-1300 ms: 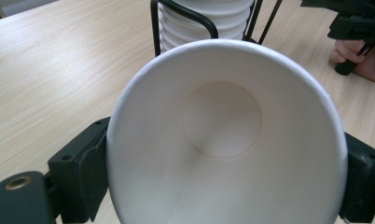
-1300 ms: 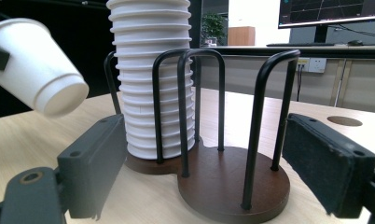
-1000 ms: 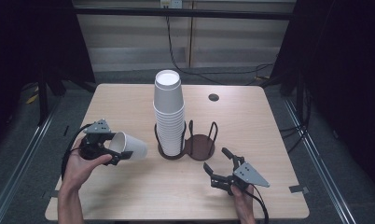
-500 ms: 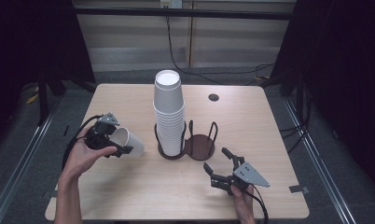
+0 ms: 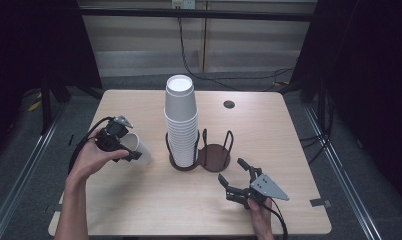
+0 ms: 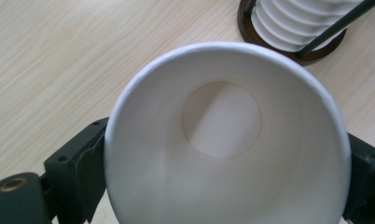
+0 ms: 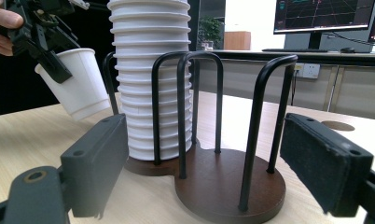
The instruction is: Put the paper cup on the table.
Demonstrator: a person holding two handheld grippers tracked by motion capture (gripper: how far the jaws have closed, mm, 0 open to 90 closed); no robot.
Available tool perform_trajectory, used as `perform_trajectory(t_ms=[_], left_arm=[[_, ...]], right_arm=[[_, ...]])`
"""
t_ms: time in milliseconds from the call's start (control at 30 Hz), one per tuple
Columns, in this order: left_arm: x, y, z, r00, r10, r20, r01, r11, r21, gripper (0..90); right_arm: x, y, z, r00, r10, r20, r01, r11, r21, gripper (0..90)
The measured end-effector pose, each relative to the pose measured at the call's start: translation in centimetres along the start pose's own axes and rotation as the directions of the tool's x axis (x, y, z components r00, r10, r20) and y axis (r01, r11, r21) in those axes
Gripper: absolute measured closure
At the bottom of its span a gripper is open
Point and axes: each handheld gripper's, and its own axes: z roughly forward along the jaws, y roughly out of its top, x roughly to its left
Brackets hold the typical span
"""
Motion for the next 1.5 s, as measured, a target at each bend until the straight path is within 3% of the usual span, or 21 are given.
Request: perform_trajectory(t_ms=[167, 467, 533, 567, 700, 933, 1100, 1167, 1500], left_arm=[[0.3, 0.0, 1.2, 0.9999, 0.001, -0.012, 0.0, 0.9981, 0.061, 8.2], [0.3, 0.4, 1.9, 0.9994, 0.013, -0.034, -0.011, 0.9983, 0.058, 6.5], [0.2, 0.5, 2.1, 0.999, 0.016, -0.041, -0.013, 0.9965, 0.082, 5.8], [-0.1, 0.7, 2.3, 0.9959, 0.052, -0.074, -0.043, 0.9913, 0.124, 5.3], [-0.1, 1.0, 2.6, 0.9971, 0.047, -0.06, -0.04, 0.9929, 0.112, 5.8], [-0.3, 0.9, 3.8, 0.9971, 0.063, -0.043, -0.056, 0.9872, 0.149, 7.6], [0.1, 0.3, 4.2, 0.9994, 0.031, -0.014, -0.029, 0.9892, 0.144, 11.2], [0.2, 0.0, 4.2, 0.9996, 0.015, -0.025, -0.011, 0.9894, 0.145, 10.1], [0.5, -1.8, 3.7, 0.9998, 0.007, -0.016, -0.006, 0.9956, 0.093, 16.4]], right_arm=[[0.0, 0.0, 0.0, 1.0, 0.0, 0.0, 0.0, 1.0, 0.0, 14.8], [0.0, 0.0, 0.0, 1.0, 0.001, 0.001, -0.001, 1.0, 0.001, 14.6], [0.0, 0.0, 0.0, 1.0, 0.0, 0.0, 0.0, 1.0, 0.0, 14.5], [0.0, 0.0, 0.0, 1.0, 0.0, 0.001, 0.0, 1.0, 0.0, 14.5], [0.0, 0.0, 0.0, 1.0, -0.001, 0.0, 0.001, 1.0, 0.001, 14.5], [0.0, 0.0, 0.0, 1.0, -0.002, 0.0, 0.002, 1.0, -0.001, 14.5], [0.0, 0.0, 0.0, 1.0, 0.001, 0.006, -0.001, 1.0, 0.001, 14.5], [0.0, 0.0, 0.0, 1.0, 0.0, 0.006, 0.0, 1.0, 0.0, 14.5], [0.0, 0.0, 0.0, 1.0, 0.0, 0.009, 0.0, 1.0, 0.001, 14.5]])
